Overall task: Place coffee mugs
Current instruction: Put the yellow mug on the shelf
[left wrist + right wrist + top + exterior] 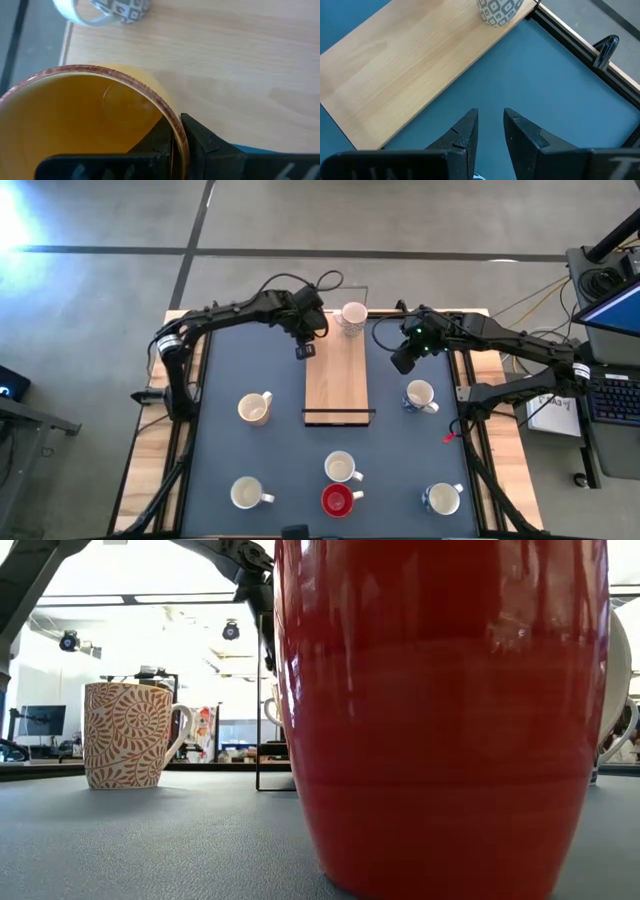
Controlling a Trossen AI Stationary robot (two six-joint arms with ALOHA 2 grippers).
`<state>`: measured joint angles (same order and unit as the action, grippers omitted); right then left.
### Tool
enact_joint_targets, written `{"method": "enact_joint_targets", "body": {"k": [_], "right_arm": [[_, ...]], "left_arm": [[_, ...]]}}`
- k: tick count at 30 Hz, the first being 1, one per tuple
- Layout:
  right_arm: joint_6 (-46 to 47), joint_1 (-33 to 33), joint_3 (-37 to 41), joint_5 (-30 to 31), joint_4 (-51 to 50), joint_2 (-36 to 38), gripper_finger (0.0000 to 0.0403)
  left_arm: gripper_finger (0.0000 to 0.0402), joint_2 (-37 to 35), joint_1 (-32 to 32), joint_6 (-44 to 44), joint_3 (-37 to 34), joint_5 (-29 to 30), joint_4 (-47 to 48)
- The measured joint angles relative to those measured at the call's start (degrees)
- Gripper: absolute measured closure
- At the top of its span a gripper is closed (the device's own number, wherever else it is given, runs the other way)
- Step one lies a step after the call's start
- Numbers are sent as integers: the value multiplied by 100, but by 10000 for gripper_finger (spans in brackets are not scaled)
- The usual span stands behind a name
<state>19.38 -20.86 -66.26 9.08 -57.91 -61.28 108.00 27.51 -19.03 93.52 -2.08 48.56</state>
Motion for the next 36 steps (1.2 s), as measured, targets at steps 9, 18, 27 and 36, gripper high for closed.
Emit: {"method": "enact_joint_targets", "body": {"k": [9, 18, 27, 36], "right_arm": [[-2, 0, 0, -2, -2, -2, 321], [-3, 0, -2, 0, -2, -2, 330], [-3, 0, -4, 0, -2, -2, 318], [-4, 0, -7, -1, -2, -2, 326]], "left_arm": [[393, 231, -4, -39, 45, -40, 55], [389, 234, -37, 30, 54, -177, 79], [356, 231, -34, 101, 54, -152, 73], [312, 190, -89, -209, 358, -342, -104]]}}
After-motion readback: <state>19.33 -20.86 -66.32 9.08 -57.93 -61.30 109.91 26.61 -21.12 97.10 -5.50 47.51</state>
